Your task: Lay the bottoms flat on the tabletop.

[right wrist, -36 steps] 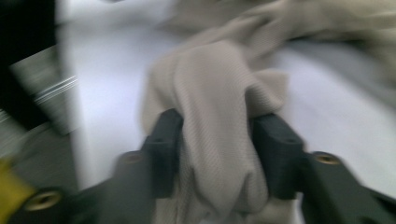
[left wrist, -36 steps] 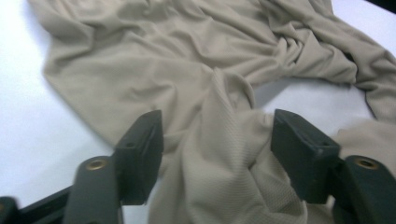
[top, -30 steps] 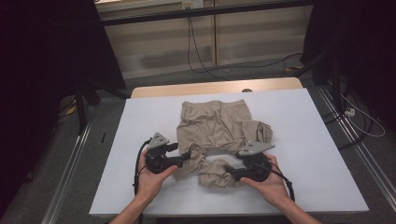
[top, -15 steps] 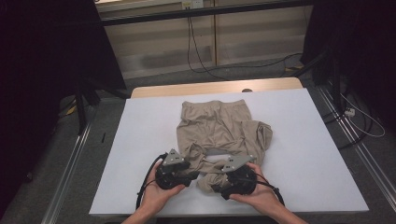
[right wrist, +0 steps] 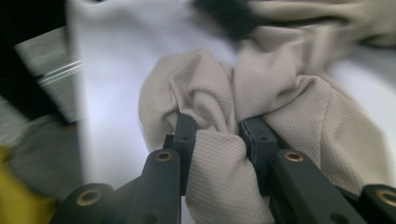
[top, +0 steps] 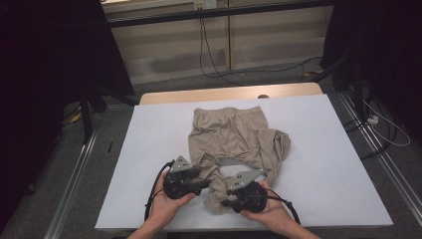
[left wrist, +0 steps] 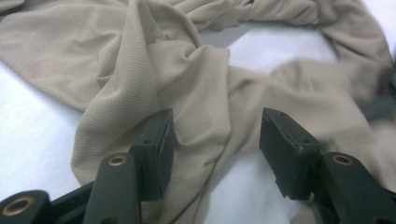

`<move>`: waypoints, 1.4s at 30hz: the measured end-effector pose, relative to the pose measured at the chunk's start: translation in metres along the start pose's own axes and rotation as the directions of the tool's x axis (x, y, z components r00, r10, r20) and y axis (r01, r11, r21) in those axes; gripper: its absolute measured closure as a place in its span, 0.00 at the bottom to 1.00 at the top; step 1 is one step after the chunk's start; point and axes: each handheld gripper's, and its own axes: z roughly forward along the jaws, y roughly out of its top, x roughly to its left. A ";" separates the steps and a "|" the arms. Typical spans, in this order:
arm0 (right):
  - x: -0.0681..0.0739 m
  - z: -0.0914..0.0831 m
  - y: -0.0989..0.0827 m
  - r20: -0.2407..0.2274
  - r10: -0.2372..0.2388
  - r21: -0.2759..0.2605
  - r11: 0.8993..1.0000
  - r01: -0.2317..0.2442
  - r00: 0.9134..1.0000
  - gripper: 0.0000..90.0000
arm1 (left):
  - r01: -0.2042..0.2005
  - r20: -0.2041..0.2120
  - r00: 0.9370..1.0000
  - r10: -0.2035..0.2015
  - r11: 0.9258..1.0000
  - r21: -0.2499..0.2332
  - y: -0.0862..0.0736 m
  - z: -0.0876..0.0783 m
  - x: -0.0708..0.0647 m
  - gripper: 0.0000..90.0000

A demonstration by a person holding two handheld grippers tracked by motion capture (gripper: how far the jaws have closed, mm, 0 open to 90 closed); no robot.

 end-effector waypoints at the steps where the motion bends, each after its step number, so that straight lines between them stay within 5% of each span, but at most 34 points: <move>1: 0.007 0.000 -0.001 -0.029 0.000 0.003 1.000 0.000 1.000 0.79 | 0.004 0.009 1.000 -0.004 1.000 -0.006 0.000 -0.001 -0.002 0.51; 4: 0.026 0.002 -0.004 -0.121 -0.017 0.019 1.000 0.019 0.993 0.77 | -0.009 0.030 1.000 0.009 1.000 -0.005 -0.001 -0.003 -0.008 0.52; 7: 0.033 -0.001 -0.002 -0.134 -0.039 0.015 0.999 0.041 0.990 0.54 | -0.040 0.049 0.998 0.040 0.999 -0.004 -0.001 -0.003 -0.017 0.51; 10: 0.019 -0.020 -0.001 -0.070 -0.006 -0.038 0.999 0.003 0.998 0.35 | -0.062 0.064 0.996 0.063 0.998 -0.010 0.000 -0.003 -0.026 0.48; 16: -0.014 -0.071 -0.015 0.035 0.118 -0.179 0.978 -0.110 0.992 0.31 | -0.095 0.070 0.993 0.097 0.995 -0.027 0.004 -0.002 -0.037 0.45; 20: -0.020 -0.083 -0.035 0.101 0.149 -0.151 0.979 -0.133 0.984 0.34 | -0.114 0.091 0.989 0.116 0.993 -0.025 0.006 0.003 -0.045 0.43; 24: -0.028 -0.076 -0.042 0.103 0.171 -0.108 0.981 -0.160 0.980 0.35 | -0.195 0.125 0.973 0.192 0.981 0.008 0.005 0.015 -0.060 0.39; 26: -0.032 -0.076 -0.039 0.124 0.180 -0.124 0.979 -0.164 0.976 0.37 | -0.232 0.139 0.965 0.221 0.971 0.065 0.002 0.020 -0.062 0.51; 28: -0.036 -0.077 -0.039 0.140 0.194 -0.136 0.975 -0.176 0.971 0.39 | -0.226 0.151 0.966 0.212 0.971 0.082 0.000 0.023 -0.060 0.82; 30: -0.040 -0.078 -0.041 0.145 0.208 -0.140 0.972 -0.188 0.967 0.40 | -0.195 0.153 0.971 0.182 0.978 0.075 0.001 0.018 -0.055 0.95; 36: -0.045 -0.093 -0.042 0.152 0.252 -0.234 0.949 -0.213 0.956 0.39 | -0.131 0.090 0.988 0.129 0.991 0.023 0.004 -0.007 -0.031 0.98; 40: -0.046 -0.081 -0.044 0.235 0.213 -0.138 0.973 -0.184 0.949 0.37 | -0.058 0.063 0.996 0.058 0.998 -0.009 0.002 -0.019 -0.012 0.98; 42: -0.043 -0.066 -0.045 0.225 0.185 -0.067 0.982 -0.174 0.957 0.32 | -0.039 0.060 0.997 0.040 0.999 -0.018 0.002 -0.021 -0.006 0.98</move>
